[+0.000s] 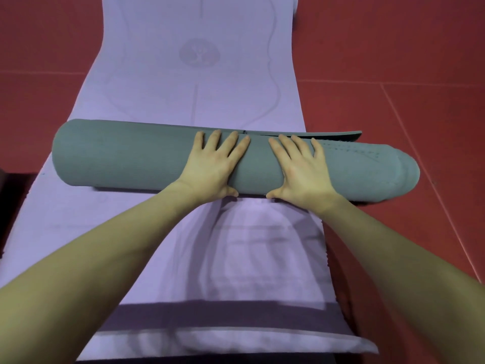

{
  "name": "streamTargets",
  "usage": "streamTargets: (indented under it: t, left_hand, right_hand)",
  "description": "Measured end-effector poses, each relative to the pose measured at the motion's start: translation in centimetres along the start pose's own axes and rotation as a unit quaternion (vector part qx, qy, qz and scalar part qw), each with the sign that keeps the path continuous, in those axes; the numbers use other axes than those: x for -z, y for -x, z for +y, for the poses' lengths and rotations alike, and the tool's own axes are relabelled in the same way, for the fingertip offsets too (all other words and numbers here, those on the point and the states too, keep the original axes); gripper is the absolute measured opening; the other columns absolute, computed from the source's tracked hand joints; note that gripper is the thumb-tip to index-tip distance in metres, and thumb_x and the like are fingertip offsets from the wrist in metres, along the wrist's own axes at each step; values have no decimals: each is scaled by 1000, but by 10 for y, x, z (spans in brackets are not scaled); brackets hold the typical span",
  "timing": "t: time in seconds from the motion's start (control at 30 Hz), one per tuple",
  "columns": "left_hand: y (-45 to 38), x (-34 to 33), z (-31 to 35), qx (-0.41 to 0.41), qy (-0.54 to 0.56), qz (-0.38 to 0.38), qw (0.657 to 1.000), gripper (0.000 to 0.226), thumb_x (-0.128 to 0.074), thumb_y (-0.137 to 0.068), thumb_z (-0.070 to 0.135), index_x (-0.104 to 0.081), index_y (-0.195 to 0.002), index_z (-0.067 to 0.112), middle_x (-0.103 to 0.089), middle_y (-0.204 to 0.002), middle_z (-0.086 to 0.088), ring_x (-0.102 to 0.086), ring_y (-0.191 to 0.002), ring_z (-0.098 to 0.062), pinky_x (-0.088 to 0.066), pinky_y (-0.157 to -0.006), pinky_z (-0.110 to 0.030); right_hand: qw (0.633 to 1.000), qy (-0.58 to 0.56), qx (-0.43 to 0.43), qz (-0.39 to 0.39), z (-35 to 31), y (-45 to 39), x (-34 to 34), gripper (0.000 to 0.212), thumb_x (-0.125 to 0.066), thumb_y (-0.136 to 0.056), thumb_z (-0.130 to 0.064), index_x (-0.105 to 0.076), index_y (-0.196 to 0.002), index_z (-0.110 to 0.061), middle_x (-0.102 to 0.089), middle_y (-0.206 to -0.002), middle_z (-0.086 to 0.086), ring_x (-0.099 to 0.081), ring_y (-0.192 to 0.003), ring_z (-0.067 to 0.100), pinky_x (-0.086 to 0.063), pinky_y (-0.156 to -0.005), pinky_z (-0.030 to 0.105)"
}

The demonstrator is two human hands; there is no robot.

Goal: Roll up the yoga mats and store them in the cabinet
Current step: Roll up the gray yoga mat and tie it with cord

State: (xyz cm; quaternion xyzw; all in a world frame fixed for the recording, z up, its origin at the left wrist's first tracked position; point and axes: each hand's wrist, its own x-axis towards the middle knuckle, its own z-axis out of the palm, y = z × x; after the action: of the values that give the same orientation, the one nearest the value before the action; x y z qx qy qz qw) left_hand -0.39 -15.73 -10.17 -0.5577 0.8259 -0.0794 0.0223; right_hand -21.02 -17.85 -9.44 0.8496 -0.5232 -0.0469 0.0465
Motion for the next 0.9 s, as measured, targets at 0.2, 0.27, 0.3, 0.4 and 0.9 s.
streamTargets:
  t: [0.2, 0.27, 0.3, 0.4, 0.9]
  left_hand:
    - [18, 2, 4, -39, 26, 55, 997, 122, -88, -33, 59, -49, -136, 8, -58, -122, -24, -58, -96, -45, -45, -83, -54]
    - [31, 4, 10, -47, 40, 48, 997, 119, -86, -37, 62, -50, -136, 7, -58, -120, -27, -58, -92, -45, -46, -83, -53]
    - [37, 5, 12, -50, 46, 43, 997, 117, -85, -39, 62, -49, -136, 7, -57, -120, -27, -58, -92, -45, -46, -82, -54]
    - [55, 8, 17, -66, 59, 36, 995, 115, -81, -46, 66, -45, -137, 6, -56, -119, -27, -57, -91, -44, -48, -81, -53]
    - [125, 13, 51, -136, 129, 4, 982, 101, -41, -63, 86, -34, -140, 20, -62, -116, -11, -59, -82, -33, -52, -75, -43]
  right_hand:
    - [1000, -16, 8, -4, -3, 19, 5, 116, -78, -54, -60, -24, -149, -20, -32, -151, 3, -27, -138, 24, -12, -113, 47]
    - [999, -27, 21, -18, -3, 30, 10, 116, -77, -54, -61, -24, -149, -21, -31, -151, 1, -27, -137, 22, -12, -113, 44]
    - [999, -33, 26, -23, -4, 37, 13, 116, -77, -54, -62, -25, -148, -22, -32, -151, 0, -28, -137, 21, -12, -113, 43]
    - [997, -60, 29, -37, -11, 56, 19, 115, -78, -52, -60, -26, -148, -23, -33, -150, -2, -29, -136, 19, -12, -113, 41]
    - [980, -120, 48, -154, -28, 137, 32, 118, -75, -50, -69, -20, -147, -32, -32, -148, -11, -29, -133, 14, -19, -107, 33]
